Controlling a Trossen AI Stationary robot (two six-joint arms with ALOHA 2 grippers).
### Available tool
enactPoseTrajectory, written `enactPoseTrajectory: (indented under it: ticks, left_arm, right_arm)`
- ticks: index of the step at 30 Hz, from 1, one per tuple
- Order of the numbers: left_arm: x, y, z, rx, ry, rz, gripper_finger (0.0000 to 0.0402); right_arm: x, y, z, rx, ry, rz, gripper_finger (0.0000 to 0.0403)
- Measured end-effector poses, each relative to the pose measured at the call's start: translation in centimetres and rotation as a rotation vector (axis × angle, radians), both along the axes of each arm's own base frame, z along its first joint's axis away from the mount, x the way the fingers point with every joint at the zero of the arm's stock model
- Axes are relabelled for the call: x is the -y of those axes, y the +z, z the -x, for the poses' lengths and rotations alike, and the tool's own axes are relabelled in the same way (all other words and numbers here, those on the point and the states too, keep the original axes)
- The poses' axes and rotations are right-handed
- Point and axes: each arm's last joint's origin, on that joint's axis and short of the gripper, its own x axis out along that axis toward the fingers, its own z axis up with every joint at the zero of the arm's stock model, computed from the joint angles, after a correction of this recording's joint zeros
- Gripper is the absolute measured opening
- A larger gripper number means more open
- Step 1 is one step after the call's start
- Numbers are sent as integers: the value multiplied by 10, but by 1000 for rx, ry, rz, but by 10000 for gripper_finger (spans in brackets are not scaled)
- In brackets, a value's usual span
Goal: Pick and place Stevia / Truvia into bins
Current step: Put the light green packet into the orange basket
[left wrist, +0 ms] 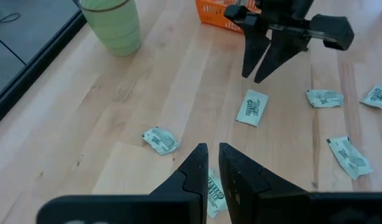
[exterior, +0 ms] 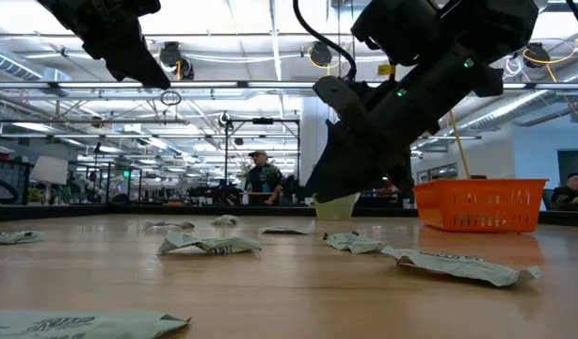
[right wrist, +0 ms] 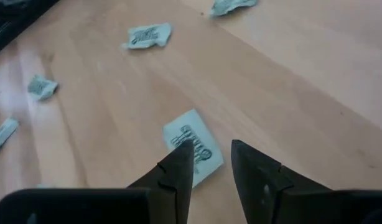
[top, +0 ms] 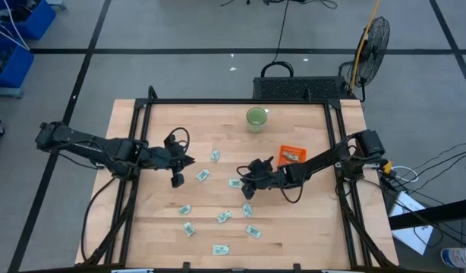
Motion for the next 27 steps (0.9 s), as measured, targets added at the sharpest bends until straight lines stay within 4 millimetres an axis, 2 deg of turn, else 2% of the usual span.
enactPoseTrajectory:
  ticks: [10, 27]
  left_arm:
    - [0, 1, -1, 10, -1, 1, 47]
    - [0, 1, -1, 5, -12, -21, 46]
  right_arm:
    - [1, -22, -3, -30, -49, -82, 100]
    - [3, -31, -8, -4, -89, -127, 89]
